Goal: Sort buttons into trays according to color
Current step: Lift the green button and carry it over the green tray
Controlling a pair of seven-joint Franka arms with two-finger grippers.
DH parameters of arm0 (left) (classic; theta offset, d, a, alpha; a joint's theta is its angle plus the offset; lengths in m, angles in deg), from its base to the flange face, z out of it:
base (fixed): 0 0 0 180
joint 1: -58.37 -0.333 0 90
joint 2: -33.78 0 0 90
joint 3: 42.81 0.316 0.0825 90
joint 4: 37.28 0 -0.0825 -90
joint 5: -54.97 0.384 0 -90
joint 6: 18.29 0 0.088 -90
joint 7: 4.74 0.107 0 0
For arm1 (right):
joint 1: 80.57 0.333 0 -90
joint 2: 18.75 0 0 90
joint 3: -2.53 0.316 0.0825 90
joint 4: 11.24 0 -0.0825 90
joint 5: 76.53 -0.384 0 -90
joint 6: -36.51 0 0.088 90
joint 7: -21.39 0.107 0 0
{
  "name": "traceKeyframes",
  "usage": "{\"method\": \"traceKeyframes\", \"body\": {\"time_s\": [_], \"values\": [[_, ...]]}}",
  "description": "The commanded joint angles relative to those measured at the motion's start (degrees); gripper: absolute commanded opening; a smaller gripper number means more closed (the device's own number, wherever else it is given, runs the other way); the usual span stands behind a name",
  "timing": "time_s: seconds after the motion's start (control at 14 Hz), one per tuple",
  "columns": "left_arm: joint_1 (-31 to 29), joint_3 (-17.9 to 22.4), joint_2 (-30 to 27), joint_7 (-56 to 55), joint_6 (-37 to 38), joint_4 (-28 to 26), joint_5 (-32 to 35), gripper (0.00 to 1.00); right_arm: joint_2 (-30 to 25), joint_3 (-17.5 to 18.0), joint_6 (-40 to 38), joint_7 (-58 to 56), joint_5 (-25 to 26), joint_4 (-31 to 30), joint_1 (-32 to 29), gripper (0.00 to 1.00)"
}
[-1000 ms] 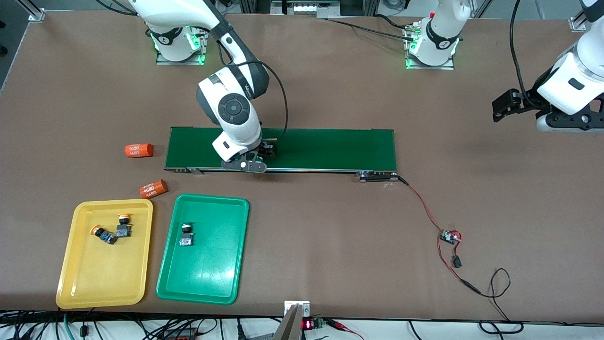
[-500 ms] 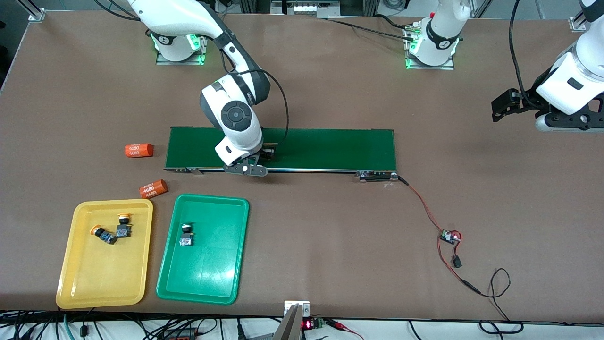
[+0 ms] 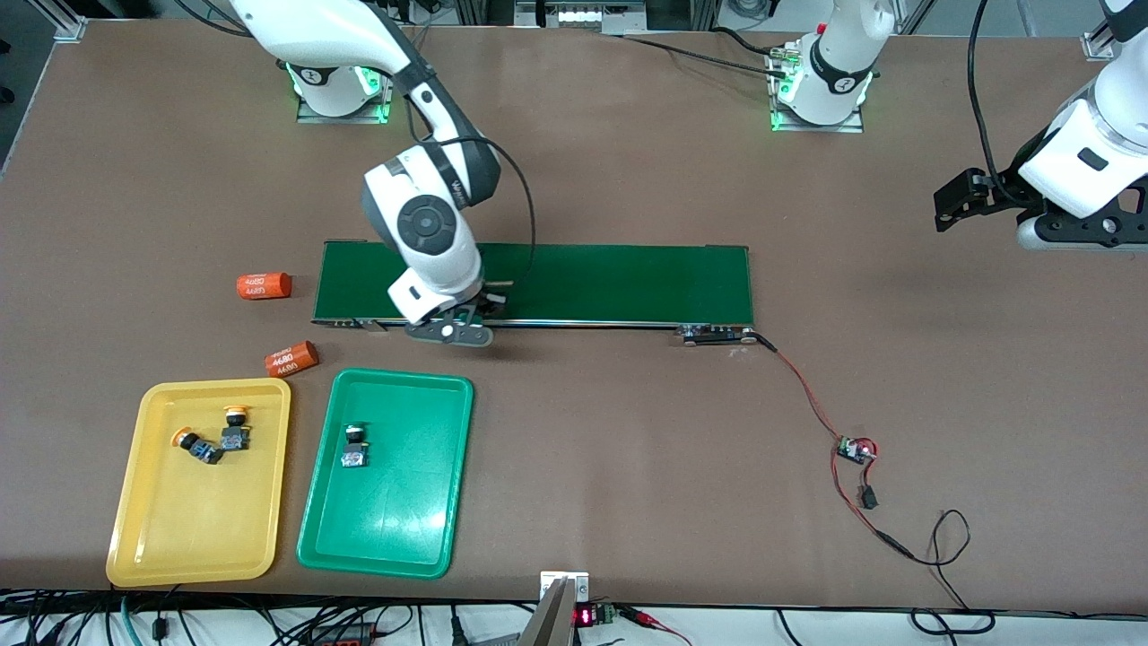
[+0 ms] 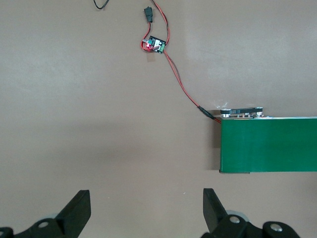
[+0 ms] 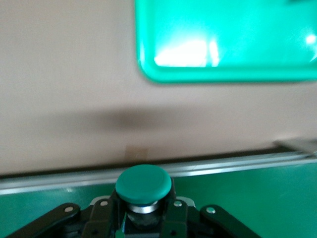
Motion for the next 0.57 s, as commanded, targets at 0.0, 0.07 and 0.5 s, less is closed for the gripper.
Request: {"method": "traceKeyframes", "body": {"time_s": [0.0, 0.07, 0.5], "values": [[-0.2, 0.0, -0.3, 1.2, 2.2, 0.6, 0.4, 1.00, 0.2, -1.3, -3.4, -6.9, 0.0, 6.2, -2.9, 0.00], [-0.2, 0.1, -0.2, 1.2, 3.0, 0.8, 0.6, 1.00, 1.5, -2.1, -2.8, -9.3, 0.1, 8.1, -4.0, 0.00], [-0.2, 0.0, 0.2, 1.2, 3.0, 1.6, 0.5, 1.00, 17.6, -2.2, 8.0, -14.8, 0.1, 22.0, -9.4, 0.01]]}}
